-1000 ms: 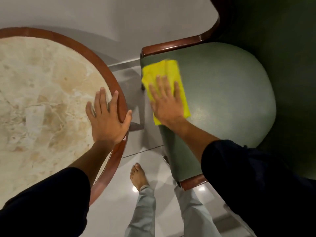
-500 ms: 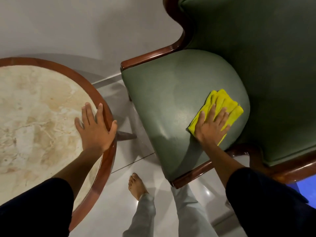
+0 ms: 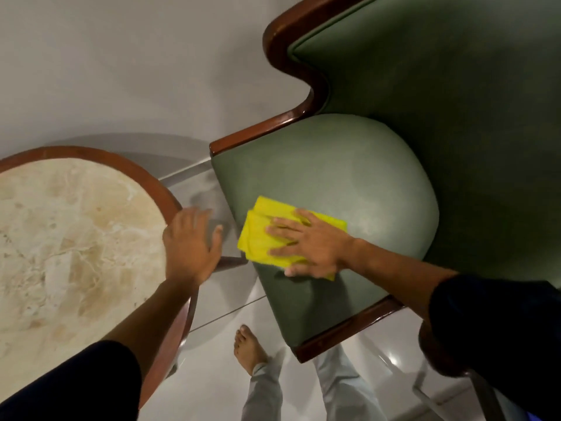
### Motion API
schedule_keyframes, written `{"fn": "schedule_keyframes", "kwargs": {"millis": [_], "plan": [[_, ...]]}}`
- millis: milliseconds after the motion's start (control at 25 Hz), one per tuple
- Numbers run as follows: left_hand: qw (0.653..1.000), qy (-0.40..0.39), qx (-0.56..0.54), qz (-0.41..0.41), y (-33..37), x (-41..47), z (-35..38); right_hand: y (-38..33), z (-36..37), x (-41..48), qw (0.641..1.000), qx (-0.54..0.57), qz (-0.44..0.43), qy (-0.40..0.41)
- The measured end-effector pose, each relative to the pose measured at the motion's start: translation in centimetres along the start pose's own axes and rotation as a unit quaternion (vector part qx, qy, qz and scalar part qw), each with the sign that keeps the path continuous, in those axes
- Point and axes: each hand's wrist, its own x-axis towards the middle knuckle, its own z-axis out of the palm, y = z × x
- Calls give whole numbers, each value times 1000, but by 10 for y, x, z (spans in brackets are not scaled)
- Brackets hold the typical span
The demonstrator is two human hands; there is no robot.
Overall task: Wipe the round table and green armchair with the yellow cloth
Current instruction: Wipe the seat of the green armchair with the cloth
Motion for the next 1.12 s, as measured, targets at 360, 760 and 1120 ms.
{"fn": "schedule_keyframes", "kwargs": {"millis": [360,760,1120], "plan": [[974,-163,-10,155,124,64,9,18,-26,-48,834,337,436,-38],[780,-479,-386,115,296,69,-63,68,-161,-220,640,451,490,384],[822,-318,-419,219,509,67,-83,165,-237,-360,605,-42,670,428]]}}
